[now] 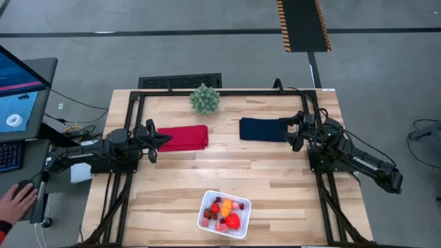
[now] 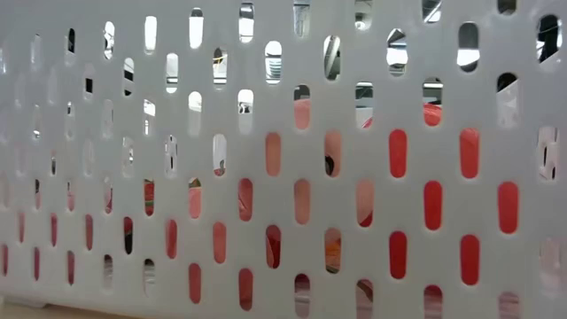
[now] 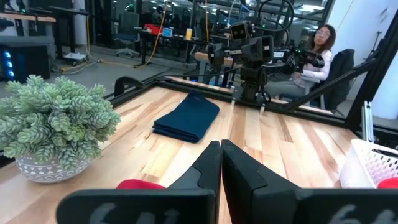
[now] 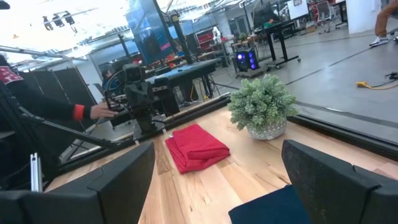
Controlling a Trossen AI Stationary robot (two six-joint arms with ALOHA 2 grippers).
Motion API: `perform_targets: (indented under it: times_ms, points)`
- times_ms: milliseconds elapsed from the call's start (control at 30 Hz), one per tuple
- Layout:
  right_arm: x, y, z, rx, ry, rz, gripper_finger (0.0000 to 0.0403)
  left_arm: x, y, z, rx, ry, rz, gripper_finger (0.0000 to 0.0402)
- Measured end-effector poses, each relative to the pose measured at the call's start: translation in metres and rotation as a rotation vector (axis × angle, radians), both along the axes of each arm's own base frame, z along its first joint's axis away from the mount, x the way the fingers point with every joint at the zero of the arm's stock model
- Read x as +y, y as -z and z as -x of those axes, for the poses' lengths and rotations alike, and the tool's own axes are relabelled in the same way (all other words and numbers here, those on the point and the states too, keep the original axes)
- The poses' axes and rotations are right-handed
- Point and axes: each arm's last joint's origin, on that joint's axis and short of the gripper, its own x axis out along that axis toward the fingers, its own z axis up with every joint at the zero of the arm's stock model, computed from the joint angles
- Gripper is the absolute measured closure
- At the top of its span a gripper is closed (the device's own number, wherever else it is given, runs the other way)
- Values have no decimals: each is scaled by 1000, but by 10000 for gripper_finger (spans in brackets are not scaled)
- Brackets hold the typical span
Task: Pick and placing Produce into tupperware
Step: Return to home position
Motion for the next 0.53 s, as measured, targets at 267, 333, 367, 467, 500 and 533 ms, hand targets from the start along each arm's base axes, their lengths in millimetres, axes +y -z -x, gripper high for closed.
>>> perform_targets:
  times_ms: [267,333,367,467,500,533]
  points:
    - [0,0,0,0,0,0,29,0,0,0,-1,0,2,399]
    - [0,0,0,0,0,0,29,0,0,0,-1,0,4,399]
    - [0,0,0,0,0,0,29,0,0,0,-2,0,6,399]
    - [0,0,0,0,0,0,29,0,0,0,-1,0,3,399]
    - [0,0,0,0,0,0,29,0,0,0,-1,0,2,399]
    - [0,0,0,0,0,0,29,0,0,0,-1,0,2,399]
